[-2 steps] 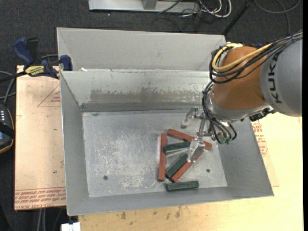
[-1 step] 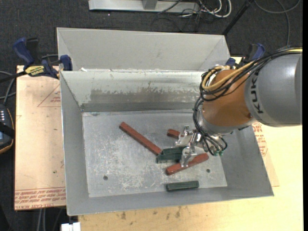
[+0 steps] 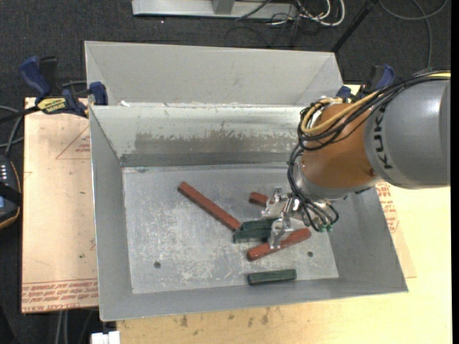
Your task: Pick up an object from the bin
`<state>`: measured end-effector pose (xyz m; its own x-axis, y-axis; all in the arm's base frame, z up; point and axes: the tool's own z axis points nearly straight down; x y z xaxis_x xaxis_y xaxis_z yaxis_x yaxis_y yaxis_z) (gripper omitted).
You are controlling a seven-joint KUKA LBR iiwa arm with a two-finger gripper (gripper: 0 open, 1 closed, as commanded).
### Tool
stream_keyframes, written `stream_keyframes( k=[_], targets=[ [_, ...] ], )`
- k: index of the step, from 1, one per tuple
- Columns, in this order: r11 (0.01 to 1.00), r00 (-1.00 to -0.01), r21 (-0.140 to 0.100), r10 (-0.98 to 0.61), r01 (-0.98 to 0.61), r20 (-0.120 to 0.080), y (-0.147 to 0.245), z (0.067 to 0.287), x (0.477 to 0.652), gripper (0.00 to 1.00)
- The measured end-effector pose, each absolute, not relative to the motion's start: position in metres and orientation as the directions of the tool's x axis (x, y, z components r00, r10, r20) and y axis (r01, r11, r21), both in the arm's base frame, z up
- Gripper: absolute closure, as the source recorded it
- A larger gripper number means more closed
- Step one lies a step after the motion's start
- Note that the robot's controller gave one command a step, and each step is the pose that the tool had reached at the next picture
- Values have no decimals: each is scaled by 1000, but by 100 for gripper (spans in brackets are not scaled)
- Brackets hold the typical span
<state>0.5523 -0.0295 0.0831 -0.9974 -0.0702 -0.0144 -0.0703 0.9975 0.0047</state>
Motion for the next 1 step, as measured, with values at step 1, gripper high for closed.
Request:
stream_keyframes(
  k=[1],
  targets=[
    [996, -996, 0, -85, -85, -3, -41, 210, 537, 100]
  ],
)
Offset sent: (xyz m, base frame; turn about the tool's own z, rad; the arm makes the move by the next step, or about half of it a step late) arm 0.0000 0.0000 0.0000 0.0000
